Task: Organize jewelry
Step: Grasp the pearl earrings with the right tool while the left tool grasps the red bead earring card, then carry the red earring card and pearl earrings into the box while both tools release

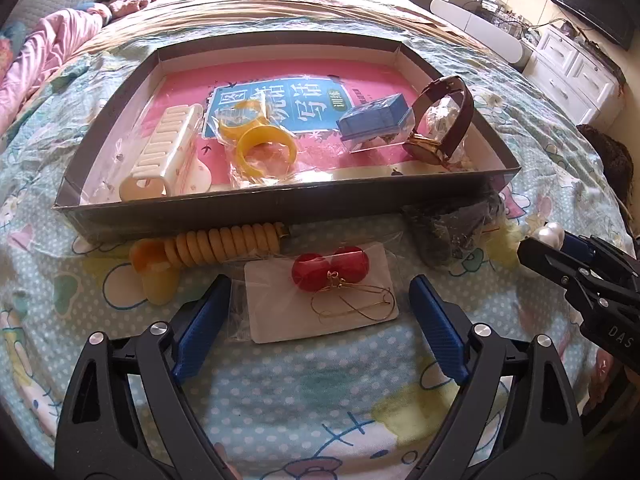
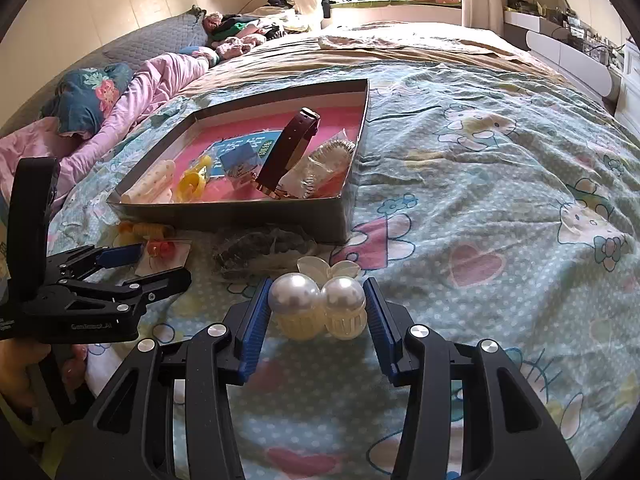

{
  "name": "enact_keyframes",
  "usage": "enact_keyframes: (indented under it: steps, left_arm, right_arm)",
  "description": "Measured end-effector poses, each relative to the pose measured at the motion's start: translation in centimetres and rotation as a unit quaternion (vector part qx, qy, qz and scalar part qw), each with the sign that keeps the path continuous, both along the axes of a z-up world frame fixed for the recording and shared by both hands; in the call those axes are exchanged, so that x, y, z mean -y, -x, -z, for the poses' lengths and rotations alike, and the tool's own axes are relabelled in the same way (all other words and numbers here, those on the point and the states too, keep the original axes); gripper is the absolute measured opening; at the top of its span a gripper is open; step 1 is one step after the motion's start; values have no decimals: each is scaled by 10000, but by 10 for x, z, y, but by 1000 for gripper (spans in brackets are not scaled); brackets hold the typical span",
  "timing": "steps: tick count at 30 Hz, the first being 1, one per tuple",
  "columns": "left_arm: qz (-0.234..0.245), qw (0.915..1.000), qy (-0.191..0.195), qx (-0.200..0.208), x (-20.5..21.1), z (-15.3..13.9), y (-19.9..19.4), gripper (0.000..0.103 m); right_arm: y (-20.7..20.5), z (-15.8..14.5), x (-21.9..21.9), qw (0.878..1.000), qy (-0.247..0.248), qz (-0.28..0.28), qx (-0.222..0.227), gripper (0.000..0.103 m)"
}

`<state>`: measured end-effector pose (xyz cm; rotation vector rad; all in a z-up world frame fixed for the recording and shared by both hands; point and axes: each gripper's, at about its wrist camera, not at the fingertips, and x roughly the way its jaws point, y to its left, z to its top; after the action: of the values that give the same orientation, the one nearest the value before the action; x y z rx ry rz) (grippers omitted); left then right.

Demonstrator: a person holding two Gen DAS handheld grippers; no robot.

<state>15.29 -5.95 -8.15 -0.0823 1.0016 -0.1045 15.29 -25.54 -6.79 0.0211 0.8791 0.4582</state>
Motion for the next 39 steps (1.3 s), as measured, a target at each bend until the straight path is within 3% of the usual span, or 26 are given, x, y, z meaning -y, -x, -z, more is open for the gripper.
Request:
enact_keyframes:
  steps: [14,39]
  left_arm:
    - [11,9998,162,76,-3,-5,8,77]
    - [171,9990,271,327,-18,-33,65,77]
  right_arm:
    - [5,1,-3,10000,16,-37,-6,45]
    - [35,-29,-30,9983,72,-539,205,45]
